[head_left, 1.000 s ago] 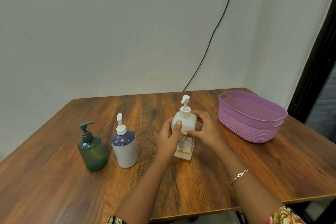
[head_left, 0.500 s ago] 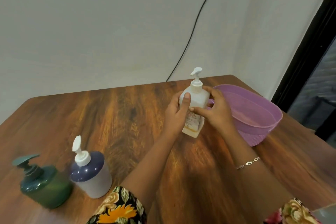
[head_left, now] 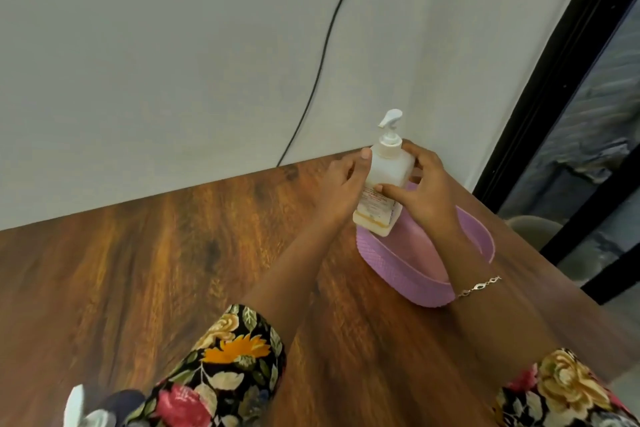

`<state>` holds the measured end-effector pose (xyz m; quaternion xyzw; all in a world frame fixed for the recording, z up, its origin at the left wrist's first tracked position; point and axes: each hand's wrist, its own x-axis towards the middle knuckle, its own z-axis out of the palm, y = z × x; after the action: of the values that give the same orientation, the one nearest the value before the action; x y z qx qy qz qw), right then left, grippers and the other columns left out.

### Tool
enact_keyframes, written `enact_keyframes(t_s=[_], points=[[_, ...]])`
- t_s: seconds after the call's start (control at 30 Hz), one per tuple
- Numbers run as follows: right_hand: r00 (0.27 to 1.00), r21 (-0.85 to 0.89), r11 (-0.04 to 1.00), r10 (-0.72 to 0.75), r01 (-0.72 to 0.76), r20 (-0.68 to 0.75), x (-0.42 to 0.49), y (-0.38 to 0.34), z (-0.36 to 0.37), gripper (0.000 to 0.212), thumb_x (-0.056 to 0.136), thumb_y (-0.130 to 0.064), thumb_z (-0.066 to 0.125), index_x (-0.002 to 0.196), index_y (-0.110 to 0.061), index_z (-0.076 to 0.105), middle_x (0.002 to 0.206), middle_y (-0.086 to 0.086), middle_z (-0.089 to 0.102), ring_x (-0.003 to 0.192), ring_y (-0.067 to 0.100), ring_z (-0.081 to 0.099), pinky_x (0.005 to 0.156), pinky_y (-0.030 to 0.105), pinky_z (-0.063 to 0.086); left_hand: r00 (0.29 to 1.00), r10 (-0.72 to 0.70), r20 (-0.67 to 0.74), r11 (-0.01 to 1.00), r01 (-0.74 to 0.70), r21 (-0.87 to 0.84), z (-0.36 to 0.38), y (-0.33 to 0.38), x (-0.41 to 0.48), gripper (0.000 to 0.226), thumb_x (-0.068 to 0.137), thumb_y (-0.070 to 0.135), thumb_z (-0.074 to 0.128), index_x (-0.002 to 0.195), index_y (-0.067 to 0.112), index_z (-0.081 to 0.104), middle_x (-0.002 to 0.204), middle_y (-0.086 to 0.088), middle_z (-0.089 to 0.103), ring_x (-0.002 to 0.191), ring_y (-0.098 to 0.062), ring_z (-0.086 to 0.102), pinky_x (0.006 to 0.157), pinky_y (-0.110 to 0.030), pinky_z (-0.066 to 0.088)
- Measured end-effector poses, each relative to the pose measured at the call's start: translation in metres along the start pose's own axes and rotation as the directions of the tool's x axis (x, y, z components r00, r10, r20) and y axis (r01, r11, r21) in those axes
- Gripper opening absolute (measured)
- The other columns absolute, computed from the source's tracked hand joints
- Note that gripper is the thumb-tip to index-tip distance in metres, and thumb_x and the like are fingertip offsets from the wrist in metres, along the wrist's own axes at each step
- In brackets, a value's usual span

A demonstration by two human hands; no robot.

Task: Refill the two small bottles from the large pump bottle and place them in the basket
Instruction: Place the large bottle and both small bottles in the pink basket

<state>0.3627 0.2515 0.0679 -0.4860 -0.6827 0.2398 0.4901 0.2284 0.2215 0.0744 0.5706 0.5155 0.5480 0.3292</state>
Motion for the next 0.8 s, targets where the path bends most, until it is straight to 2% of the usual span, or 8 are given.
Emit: enact_keyframes(t_s=[0.07,0.17,0.23,0.33,0.43,0.5,0.63,0.8], points=[[0.999,-0.028,1.000,-0.003,0.002,-0.037,0.007,0.012,-0.006,0.069,0.061,-0.013,0.082,0.121,-0.013,0.049,0.110,-0.006,0.048,0.102,0.011,0.048,0.083,0.022,0.039,0.999,-0.019,0.032,1.000,0.018,0.025,0.012,-0.001,0.014,0.050,0.098,0.042,0.037,0.088,0.001,0.065,0.088,-0.019,0.067,0.077,-0.017,0.059,0.071,-0.037,0.049],[0.998,-0.108,0.994,0.027,-0.034,-0.059,0.017,0.036,-0.010,0.072,0.062,-0.015,0.080,0.126,-0.011,0.047,0.118,0.003,0.049,0.106,0.015,0.048,0.088,0.029,0.042,0.990,-0.127,0.063,0.992,0.127,-0.004,0.031,-0.011,0.031,0.042,0.095,0.049,0.039,0.094,0.015,0.064,0.090,-0.001,0.066,0.085,-0.010,0.061,0.071,-0.023,0.049],[0.994,-0.159,0.983,0.077,-0.088,-0.073,0.021,0.054,-0.009,0.073,0.062,-0.018,0.080,0.127,-0.010,0.046,0.120,0.007,0.049,0.106,0.018,0.048,0.086,0.029,0.041,0.977,-0.197,0.086,0.980,0.199,-0.018,0.042,-0.021,0.039,0.046,0.093,0.053,0.040,0.095,0.014,0.062,0.092,0.001,0.064,0.089,-0.014,0.061,0.074,-0.025,0.048],[0.990,-0.227,0.964,0.128,-0.139,-0.059,0.020,0.077,-0.001,0.072,0.061,-0.020,0.081,0.123,-0.009,0.048,0.117,0.009,0.050,0.104,0.020,0.048,0.080,0.024,0.035,0.958,-0.255,0.133,0.967,0.251,0.044,0.051,-0.036,0.045,0.058,0.092,0.058,0.034,0.088,0.006,0.060,0.086,-0.004,0.060,0.082,-0.013,0.056,0.077,-0.028,0.045],[0.979,-0.225,0.954,0.202,-0.199,-0.010,0.018,0.093,0.009,0.072,0.062,-0.023,0.081,0.123,-0.011,0.047,0.116,0.009,0.048,0.104,0.024,0.050,0.083,0.038,0.045,0.939,-0.306,0.159,0.951,0.293,0.096,0.053,-0.048,0.047,0.065,0.094,0.058,0.028,0.085,0.003,0.060,0.083,-0.008,0.055,0.079,-0.016,0.051,0.075,-0.030,0.042],[0.972,-0.239,0.945,0.234,-0.222,0.020,0.019,0.102,0.015,0.073,0.062,-0.025,0.081,0.125,-0.012,0.046,0.118,0.008,0.047,0.106,0.024,0.049,0.085,0.041,0.045,0.927,-0.332,0.176,0.942,0.314,0.121,0.053,-0.055,0.052,0.066,0.095,0.055,0.026,0.091,0.001,0.063,0.088,-0.010,0.057,0.083,-0.017,0.052,0.077,-0.030,0.042],[0.977,-0.252,0.948,0.211,-0.195,0.038,0.019,0.115,0.026,0.073,0.062,-0.021,0.082,0.125,-0.009,0.045,0.120,0.009,0.049,0.108,0.021,0.047,0.082,0.027,0.039,0.919,-0.368,0.140,0.916,0.332,0.224,0.056,-0.066,0.055,0.055,0.099,0.048,0.027,0.110,0.012,0.066,0.095,-0.003,0.059,0.088,-0.014,0.052,0.070,-0.022,0.039],[0.978,-0.288,0.940,0.204,-0.184,0.039,0.023,0.122,0.033,0.072,0.061,-0.023,0.083,0.120,-0.005,0.046,0.117,0.012,0.050,0.106,0.024,0.049,0.083,0.032,0.043,0.926,-0.348,0.144,0.886,0.275,0.374,0.056,-0.076,0.059,0.027,0.096,0.018,0.041,0.082,0.002,0.058,0.073,-0.004,0.051,0.069,-0.015,0.045,0.059,-0.027,0.034]])
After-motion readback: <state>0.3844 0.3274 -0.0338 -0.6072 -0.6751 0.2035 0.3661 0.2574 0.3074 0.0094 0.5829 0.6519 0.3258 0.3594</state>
